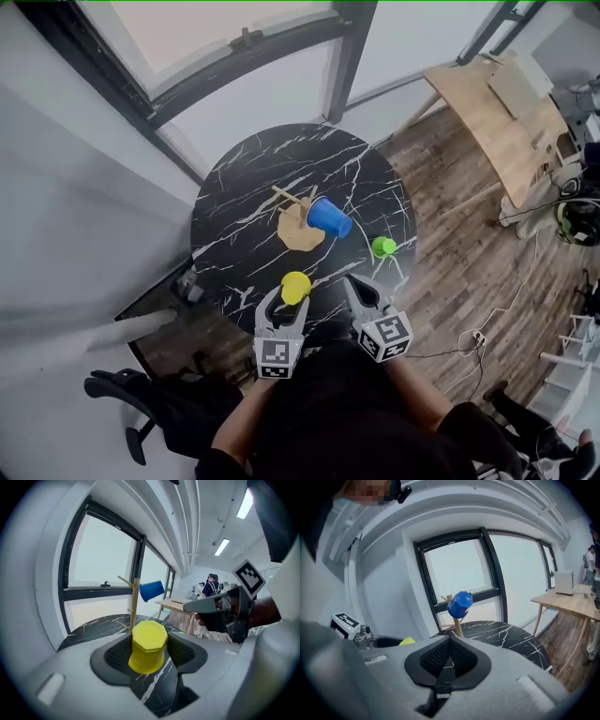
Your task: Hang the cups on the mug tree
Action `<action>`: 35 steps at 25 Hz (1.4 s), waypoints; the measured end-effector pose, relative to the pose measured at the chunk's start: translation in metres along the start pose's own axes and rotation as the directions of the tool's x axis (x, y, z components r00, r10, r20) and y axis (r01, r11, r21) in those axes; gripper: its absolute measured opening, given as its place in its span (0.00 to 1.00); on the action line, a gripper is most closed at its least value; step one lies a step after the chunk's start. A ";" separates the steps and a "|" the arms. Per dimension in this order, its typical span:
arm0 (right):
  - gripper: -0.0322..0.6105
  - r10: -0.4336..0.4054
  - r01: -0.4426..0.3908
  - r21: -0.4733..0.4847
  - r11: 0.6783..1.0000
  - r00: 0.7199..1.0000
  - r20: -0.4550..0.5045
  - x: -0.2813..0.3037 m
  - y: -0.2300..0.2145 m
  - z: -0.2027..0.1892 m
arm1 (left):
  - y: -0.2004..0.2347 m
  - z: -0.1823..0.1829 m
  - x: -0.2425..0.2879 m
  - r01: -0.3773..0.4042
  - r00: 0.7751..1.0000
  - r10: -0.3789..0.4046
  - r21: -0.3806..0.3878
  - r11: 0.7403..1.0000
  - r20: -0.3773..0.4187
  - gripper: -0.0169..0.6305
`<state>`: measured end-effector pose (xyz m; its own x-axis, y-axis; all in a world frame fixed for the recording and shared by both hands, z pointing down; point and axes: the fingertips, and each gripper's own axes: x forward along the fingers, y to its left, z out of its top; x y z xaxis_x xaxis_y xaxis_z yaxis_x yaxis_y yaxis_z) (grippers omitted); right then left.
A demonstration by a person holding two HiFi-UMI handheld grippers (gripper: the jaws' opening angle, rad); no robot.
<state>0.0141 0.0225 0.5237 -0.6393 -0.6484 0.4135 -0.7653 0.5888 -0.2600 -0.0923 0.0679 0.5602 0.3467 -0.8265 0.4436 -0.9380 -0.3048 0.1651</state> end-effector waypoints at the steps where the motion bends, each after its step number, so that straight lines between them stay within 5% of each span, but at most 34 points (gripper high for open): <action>1: 0.05 0.006 -0.006 -0.004 1.000 1.000 0.005 0.001 0.005 0.003 | 0.002 0.008 -0.003 -0.001 1.000 0.001 0.008 1.000 0.017 0.39; 6: 0.05 0.027 -0.026 -0.029 0.999 0.999 0.036 0.006 0.020 0.018 | 0.010 0.037 -0.009 0.004 0.996 -0.010 0.070 0.998 0.085 0.39; 22: 0.05 0.020 -0.016 -0.043 0.999 0.997 0.077 0.011 0.017 0.039 | 0.028 0.083 0.016 -0.002 0.983 -0.013 0.086 0.996 0.181 0.39; 35: 0.05 0.010 -0.008 -0.029 1.000 0.998 0.059 0.022 0.007 0.039 | 0.043 0.072 0.055 0.004 0.990 -0.009 0.041 0.999 0.143 0.39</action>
<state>-0.0083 -0.0070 0.4968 -0.6502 -0.6698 0.3586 -0.7574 0.6081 -0.2376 -0.1142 -0.0246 0.5279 0.3517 -0.8827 0.3117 -0.9360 -0.3268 0.1307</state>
